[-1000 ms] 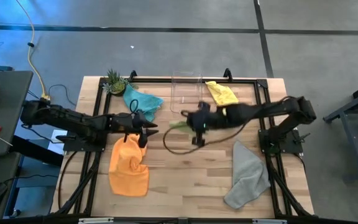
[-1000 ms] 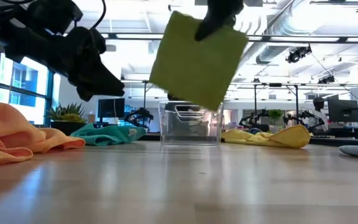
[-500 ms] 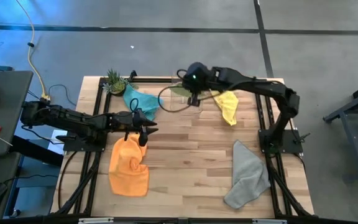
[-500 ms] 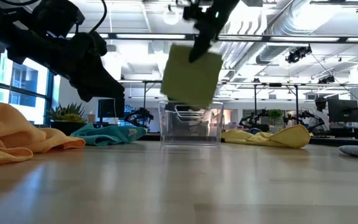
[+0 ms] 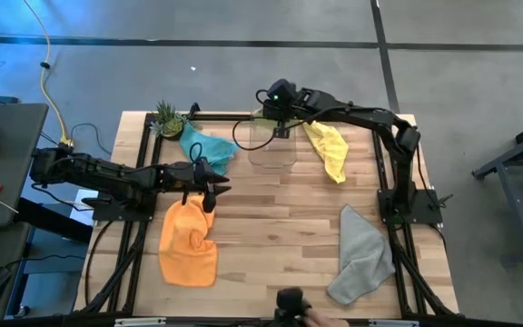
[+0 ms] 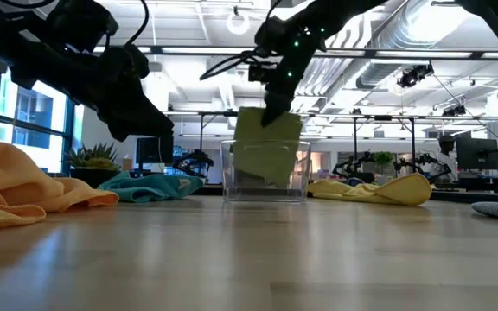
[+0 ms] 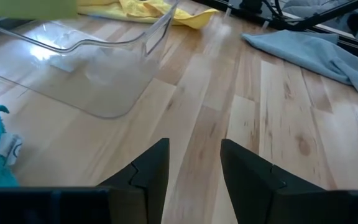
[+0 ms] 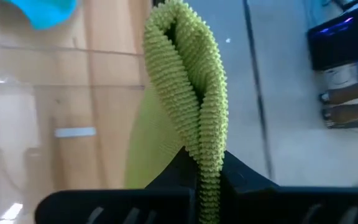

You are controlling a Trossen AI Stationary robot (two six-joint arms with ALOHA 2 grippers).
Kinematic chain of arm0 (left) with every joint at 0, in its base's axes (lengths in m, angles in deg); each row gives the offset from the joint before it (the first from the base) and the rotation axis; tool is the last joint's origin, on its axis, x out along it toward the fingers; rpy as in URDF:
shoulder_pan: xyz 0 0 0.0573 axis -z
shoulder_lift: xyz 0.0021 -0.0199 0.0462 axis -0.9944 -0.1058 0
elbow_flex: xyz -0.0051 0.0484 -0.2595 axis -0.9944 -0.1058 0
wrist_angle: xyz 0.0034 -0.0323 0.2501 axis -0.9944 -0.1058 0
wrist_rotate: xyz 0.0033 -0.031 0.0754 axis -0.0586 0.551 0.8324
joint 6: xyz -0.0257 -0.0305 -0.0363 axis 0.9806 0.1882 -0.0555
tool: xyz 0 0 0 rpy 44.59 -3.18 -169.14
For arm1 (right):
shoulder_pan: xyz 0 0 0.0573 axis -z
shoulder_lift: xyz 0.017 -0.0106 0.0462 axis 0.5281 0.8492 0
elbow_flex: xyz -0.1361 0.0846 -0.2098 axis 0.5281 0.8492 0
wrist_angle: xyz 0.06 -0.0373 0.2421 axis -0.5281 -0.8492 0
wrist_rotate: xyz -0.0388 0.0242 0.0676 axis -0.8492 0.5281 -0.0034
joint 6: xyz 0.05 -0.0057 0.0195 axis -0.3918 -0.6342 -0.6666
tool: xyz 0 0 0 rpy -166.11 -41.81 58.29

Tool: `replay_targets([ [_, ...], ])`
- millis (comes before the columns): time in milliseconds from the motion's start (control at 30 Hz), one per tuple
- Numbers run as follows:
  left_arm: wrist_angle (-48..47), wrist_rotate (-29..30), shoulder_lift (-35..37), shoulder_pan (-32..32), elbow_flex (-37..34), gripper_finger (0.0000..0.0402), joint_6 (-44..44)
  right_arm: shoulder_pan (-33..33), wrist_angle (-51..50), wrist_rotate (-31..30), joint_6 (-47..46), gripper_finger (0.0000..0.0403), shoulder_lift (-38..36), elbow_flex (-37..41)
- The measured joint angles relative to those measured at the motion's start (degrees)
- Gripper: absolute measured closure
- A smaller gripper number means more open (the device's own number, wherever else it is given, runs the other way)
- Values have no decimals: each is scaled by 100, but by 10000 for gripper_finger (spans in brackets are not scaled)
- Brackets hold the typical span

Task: Fold microfiber towels
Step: Put the green microfiber cloth into the transparent bin

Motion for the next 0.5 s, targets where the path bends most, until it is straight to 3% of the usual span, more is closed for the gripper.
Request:
replay_targets([
  [500,-72,-4,0,-66,0,268,-6,-181,204,-194,82,402,313,422],
])
